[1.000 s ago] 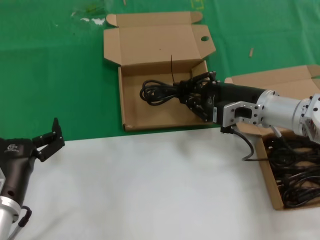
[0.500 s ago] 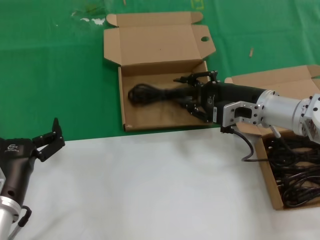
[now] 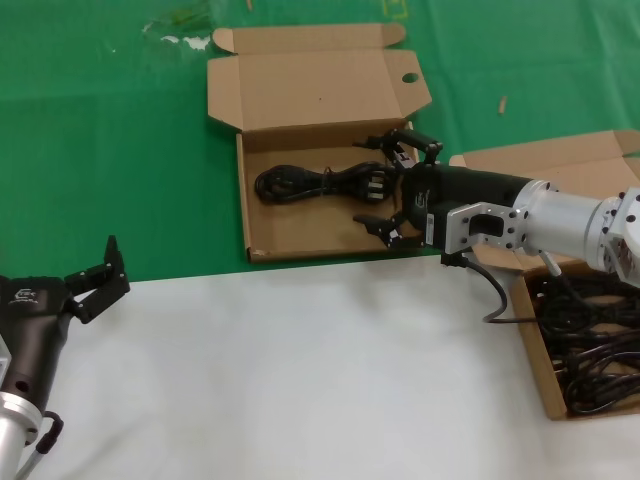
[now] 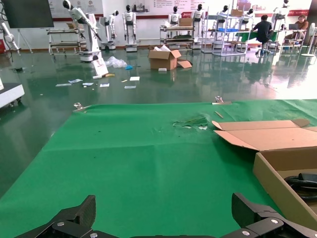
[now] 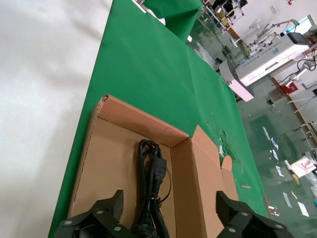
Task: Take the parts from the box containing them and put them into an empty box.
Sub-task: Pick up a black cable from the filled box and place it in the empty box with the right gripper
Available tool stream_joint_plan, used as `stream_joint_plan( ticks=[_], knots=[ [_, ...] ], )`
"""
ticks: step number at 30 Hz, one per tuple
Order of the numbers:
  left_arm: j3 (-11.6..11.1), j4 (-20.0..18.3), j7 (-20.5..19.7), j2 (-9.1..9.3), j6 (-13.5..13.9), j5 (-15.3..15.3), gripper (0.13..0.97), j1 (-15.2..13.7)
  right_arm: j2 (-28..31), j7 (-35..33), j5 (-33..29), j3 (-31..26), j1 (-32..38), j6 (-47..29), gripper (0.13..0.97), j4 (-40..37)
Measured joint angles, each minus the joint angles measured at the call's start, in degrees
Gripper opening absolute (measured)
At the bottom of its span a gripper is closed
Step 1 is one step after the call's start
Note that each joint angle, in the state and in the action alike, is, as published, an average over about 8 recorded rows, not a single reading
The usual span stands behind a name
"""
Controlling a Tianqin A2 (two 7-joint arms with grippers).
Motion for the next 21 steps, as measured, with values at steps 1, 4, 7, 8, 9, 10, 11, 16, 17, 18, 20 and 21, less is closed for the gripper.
stream_joint_plan(
  ticks=[1,4,7,8,9,10,11,16,17,18,20,21],
  knots=[
    [0.00,0.00,0.00,0.00,0.00,0.00,0.966,0.00,0.00,0.00,0.00,0.00,0.00,0.00,0.547,0.00],
    [0.00,0.00,0.00,0.00,0.00,0.00,0.966,0.00,0.00,0.00,0.00,0.00,0.00,0.00,0.624,0.00],
    [0.00,0.00,0.00,0.00,0.00,0.00,0.966,0.00,0.00,0.00,0.00,0.00,0.00,0.00,0.675,0.00],
    [0.00,0.00,0.00,0.00,0.00,0.00,0.966,0.00,0.00,0.00,0.00,0.00,0.00,0.00,0.695,0.00],
    [0.00,0.00,0.00,0.00,0.00,0.00,0.966,0.00,0.00,0.00,0.00,0.00,0.00,0.00,0.716,0.00],
    [0.00,0.00,0.00,0.00,0.00,0.00,0.966,0.00,0.00,0.00,0.00,0.00,0.00,0.00,0.736,0.00],
    [0.00,0.00,0.00,0.00,0.00,0.00,0.966,0.00,0.00,0.00,0.00,0.00,0.00,0.00,0.756,0.00],
    [0.00,0.00,0.00,0.00,0.00,0.00,0.966,0.00,0.00,0.00,0.00,0.00,0.00,0.00,0.838,0.00],
    [0.00,0.00,0.00,0.00,0.00,0.00,0.966,0.00,0.00,0.00,0.00,0.00,0.00,0.00,0.838,0.00],
    [0.00,0.00,0.00,0.00,0.00,0.00,0.966,0.00,0.00,0.00,0.00,0.00,0.00,0.00,0.838,0.00],
    [0.00,0.00,0.00,0.00,0.00,0.00,0.966,0.00,0.00,0.00,0.00,0.00,0.00,0.00,0.850,0.00],
    [0.00,0.00,0.00,0.00,0.00,0.00,0.966,0.00,0.00,0.00,0.00,0.00,0.00,0.00,0.862,0.00]
  ],
)
